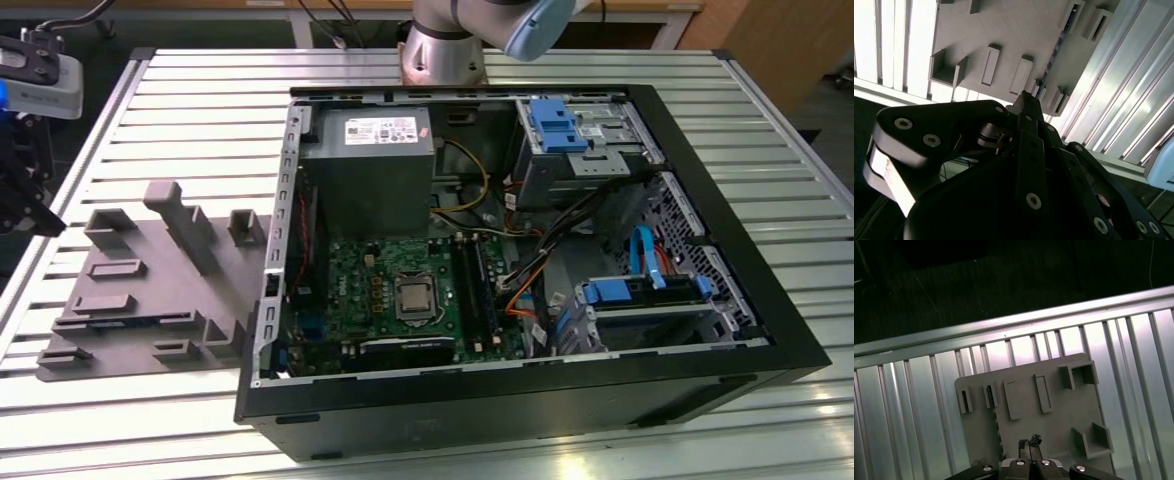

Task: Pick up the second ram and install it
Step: 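Pick up the second ram and move it above second insertion slot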

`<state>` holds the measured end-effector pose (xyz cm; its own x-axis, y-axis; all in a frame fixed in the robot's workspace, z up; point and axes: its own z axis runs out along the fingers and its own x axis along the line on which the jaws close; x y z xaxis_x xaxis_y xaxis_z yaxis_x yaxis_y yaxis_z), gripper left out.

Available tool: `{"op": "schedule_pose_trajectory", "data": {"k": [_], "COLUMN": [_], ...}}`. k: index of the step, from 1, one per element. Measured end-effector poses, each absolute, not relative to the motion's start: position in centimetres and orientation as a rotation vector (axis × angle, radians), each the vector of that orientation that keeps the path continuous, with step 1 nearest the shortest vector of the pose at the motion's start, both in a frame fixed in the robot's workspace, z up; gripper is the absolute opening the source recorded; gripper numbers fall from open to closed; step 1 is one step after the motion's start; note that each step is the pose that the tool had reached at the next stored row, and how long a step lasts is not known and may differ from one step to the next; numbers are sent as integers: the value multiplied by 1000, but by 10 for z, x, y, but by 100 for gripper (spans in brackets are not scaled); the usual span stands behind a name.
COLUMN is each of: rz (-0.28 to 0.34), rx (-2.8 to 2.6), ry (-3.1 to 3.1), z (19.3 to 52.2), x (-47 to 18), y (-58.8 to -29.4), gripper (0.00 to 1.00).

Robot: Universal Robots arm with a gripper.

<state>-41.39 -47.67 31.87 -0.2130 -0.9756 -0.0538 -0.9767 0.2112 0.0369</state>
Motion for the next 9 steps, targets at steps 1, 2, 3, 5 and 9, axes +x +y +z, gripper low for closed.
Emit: {"op": "schedule_pose_trajectory", "data": {"k": [1, 2, 3, 5, 9], "rz": [98, 98, 98, 98, 98], "rx": [-1959, -1959, -1959, -1959, -1959], "ry": [2430, 2430, 2430, 2430, 2430], "z": [318, 318, 318, 317, 315], "x": [-414, -414, -414, -414, -414], "y": [-477, -477, -477, -477, -477], "gripper": [11, 11, 11, 11, 11]}}
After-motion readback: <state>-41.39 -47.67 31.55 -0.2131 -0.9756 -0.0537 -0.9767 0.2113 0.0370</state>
